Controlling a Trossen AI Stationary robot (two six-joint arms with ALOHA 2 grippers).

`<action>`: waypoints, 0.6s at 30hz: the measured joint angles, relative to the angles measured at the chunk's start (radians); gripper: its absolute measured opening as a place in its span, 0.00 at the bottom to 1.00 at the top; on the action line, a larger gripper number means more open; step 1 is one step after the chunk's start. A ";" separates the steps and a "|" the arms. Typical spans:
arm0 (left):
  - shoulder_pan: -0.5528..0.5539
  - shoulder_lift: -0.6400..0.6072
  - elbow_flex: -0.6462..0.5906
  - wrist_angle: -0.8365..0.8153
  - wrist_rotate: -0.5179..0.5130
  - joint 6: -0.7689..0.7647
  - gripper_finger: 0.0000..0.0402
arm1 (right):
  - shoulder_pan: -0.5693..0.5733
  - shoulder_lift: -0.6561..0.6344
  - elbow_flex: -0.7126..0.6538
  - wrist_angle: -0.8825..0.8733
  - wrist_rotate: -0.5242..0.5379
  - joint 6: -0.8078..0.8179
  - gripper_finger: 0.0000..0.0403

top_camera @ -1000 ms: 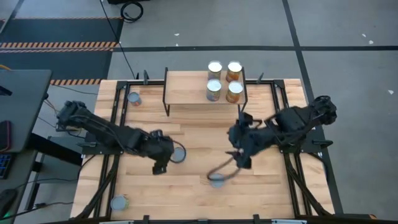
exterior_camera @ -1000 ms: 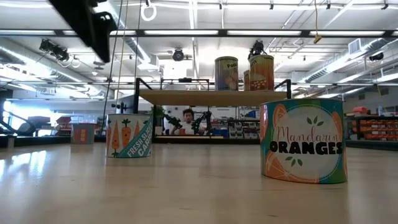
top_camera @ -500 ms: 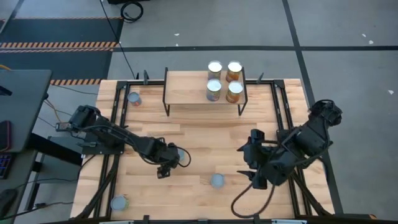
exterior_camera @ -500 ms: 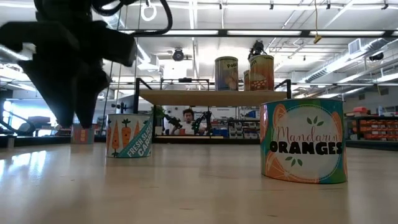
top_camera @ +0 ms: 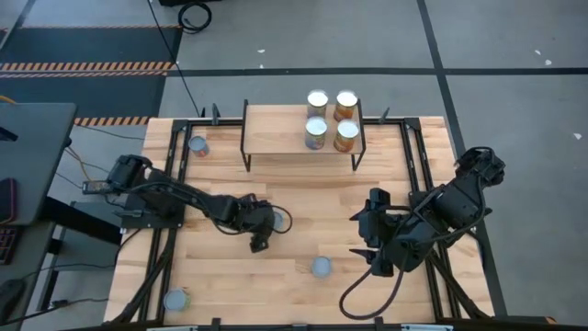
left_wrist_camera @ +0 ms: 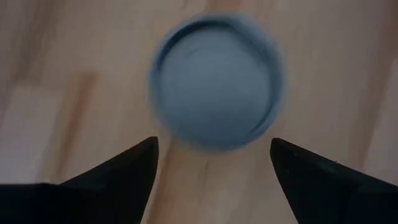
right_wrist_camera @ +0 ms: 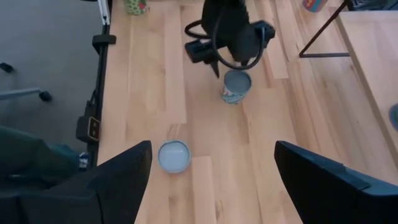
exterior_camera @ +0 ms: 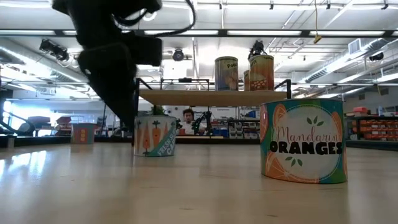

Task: Pick and place cans onto a shelf
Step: Put the canned sliced carrot on the shelf

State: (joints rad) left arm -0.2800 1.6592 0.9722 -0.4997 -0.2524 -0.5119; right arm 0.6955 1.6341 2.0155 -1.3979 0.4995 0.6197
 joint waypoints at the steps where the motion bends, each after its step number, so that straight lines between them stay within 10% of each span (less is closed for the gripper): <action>1: 0.007 0.008 0.000 0.022 0.011 0.002 0.79 | 0.000 0.000 0.000 -0.004 0.000 0.000 0.86; 18: 0.020 0.110 0.000 0.332 -0.006 0.086 0.79 | -0.006 -0.001 0.000 -0.016 -0.030 0.036 0.86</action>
State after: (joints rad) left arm -0.2600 1.7692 0.9722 -0.1673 -0.2585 -0.4258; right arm 0.6899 1.6333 2.0156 -1.4135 0.4696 0.6557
